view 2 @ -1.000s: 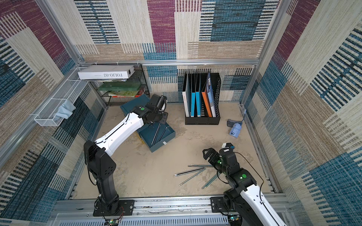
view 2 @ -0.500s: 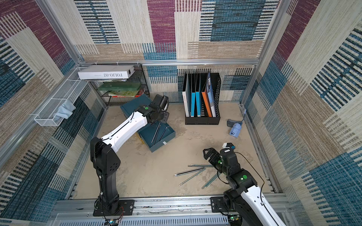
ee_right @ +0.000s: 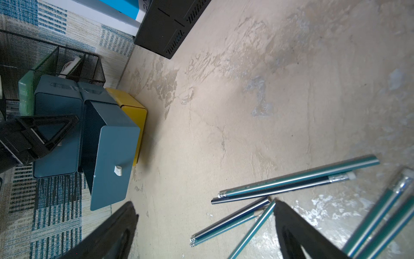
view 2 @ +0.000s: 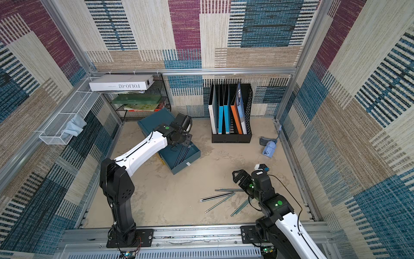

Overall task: Please place the pencils in the drawer according to their color
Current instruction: Place the pencil in the drawer, then pick up the pencil from the center of the board.

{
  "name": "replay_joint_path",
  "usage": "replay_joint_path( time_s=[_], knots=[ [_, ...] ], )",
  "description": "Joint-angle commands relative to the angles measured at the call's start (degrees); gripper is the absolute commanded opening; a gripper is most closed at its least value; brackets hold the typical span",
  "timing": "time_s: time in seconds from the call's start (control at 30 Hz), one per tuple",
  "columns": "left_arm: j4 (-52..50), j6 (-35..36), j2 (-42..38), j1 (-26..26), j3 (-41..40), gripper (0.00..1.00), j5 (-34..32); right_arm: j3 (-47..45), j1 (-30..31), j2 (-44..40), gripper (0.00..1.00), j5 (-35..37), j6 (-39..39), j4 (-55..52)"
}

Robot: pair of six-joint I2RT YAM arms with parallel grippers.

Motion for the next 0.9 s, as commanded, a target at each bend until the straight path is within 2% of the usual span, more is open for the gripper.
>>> replay_joint_path(
  time_s=[0.0,0.27,0.47,0.87],
  knots=[
    [-0.8,-0.4,-0.5,0.1,1.9,0.45,0.9,0.0,-0.1,-0.1,0.99,0.8,0.1,1.0],
    [-2.3,-1.7,-3.1,-0.3,5.7,0.49,5.2,0.0,0.0,-0.4,0.99,0.8,0.3,1.0],
    [-6.6,-1.9,-5.1,-4.0,7.4,0.52,8.0,0.8,-0.1,-0.6,0.99,-0.1,1.7,0.1],
    [-7.5,-8.1,-11.5,-18.4,-7.0,0.53,11.2,5.5,-0.3,1.5,0.99,-4.4,1.3,-4.4]
  ],
)
